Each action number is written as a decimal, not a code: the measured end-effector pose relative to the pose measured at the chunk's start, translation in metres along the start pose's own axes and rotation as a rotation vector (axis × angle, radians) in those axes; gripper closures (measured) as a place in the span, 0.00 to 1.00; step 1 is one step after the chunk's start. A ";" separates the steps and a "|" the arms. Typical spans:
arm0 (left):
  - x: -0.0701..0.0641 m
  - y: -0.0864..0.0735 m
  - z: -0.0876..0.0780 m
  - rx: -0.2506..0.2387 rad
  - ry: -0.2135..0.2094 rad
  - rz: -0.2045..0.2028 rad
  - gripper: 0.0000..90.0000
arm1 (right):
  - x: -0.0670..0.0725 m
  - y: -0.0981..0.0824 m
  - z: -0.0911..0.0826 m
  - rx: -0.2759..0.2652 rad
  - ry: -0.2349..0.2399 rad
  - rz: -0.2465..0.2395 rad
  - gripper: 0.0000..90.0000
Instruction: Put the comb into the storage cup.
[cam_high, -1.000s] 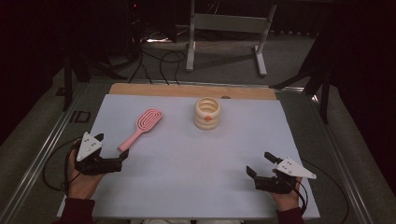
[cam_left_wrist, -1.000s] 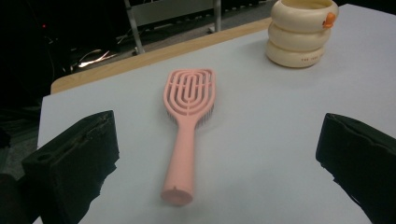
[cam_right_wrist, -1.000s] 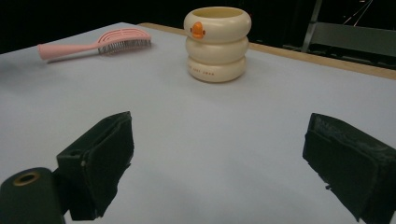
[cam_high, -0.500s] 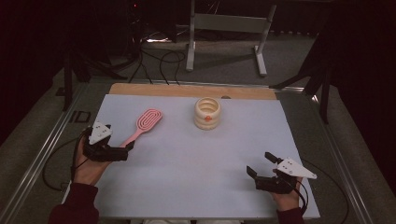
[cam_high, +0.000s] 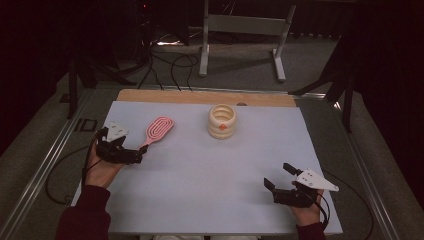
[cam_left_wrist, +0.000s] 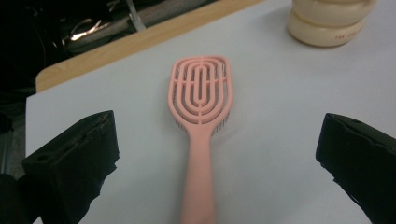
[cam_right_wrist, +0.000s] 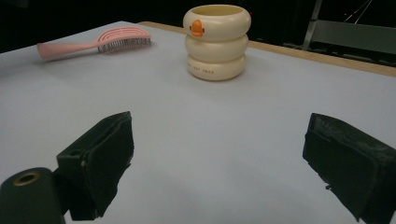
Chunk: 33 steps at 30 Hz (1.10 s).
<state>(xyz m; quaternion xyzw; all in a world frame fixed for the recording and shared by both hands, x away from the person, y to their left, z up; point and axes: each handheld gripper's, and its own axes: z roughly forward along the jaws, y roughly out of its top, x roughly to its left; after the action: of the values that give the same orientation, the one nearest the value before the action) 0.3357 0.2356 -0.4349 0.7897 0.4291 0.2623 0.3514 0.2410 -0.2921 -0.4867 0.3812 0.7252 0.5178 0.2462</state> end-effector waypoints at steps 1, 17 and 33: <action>0.001 0.003 0.005 0.021 -0.001 -0.001 0.00 | 0.000 0.000 0.000 0.001 0.000 0.000 0.10; 0.010 0.016 0.040 0.162 0.011 0.008 0.00 | -0.001 -0.001 0.000 0.002 0.001 0.000 0.10; 0.023 0.017 0.077 0.345 -0.005 -0.040 0.03 | -0.002 -0.001 0.001 0.006 0.003 0.005 0.10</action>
<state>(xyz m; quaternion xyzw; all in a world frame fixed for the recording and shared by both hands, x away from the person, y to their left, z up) 0.4105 0.2232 -0.4662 0.8303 0.4826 0.1755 0.2167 0.2422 -0.2933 -0.4880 0.3829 0.7262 0.5168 0.2428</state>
